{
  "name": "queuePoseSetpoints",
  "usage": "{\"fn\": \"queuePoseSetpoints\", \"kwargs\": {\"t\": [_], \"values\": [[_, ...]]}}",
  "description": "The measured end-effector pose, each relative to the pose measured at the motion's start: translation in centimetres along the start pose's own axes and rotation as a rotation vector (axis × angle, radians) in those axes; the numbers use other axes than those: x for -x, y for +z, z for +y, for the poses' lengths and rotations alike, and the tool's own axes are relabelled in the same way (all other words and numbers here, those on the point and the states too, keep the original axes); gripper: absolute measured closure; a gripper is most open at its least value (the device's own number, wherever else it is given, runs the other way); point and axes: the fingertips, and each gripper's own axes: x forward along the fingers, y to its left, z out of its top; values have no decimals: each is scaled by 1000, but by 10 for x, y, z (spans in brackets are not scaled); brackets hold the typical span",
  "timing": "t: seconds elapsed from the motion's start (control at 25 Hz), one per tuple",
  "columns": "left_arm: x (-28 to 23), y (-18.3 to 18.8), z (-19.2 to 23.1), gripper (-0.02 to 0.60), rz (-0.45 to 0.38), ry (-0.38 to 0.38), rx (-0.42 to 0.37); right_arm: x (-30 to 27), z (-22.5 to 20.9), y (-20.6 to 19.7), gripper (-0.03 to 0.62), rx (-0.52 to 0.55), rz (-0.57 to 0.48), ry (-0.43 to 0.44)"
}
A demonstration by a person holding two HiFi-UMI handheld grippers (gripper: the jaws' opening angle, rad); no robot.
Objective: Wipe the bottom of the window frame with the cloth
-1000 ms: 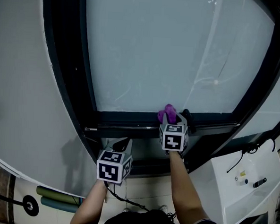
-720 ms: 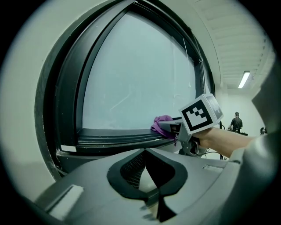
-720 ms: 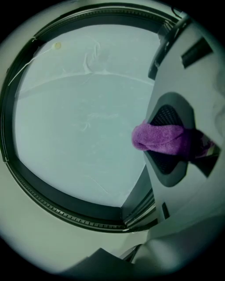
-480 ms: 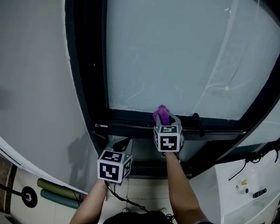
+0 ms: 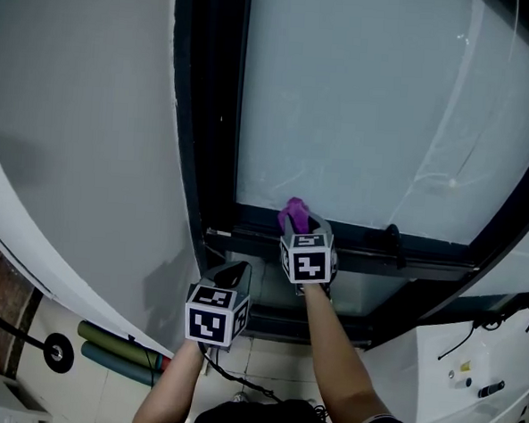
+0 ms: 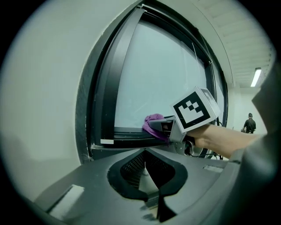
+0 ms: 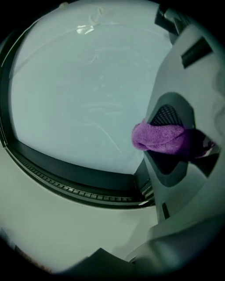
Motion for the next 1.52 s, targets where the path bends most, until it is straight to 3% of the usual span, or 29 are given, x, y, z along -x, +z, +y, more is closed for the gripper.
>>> {"fn": "queuePoseSetpoints", "kwargs": {"t": [0.6, 1.12, 1.28, 1.52], "values": [[41, -7, 28, 571, -17, 124, 31, -32, 81, 29, 464, 5, -2, 184], [68, -17, 37, 571, -17, 206, 45, -49, 105, 35, 465, 18, 33, 279], [72, -13, 34, 571, -27, 213, 34, -40, 107, 35, 465, -34, -20, 318], [69, -5, 21, 571, -46, 199, 19, 3, 105, 42, 465, -22, -111, 365]]}}
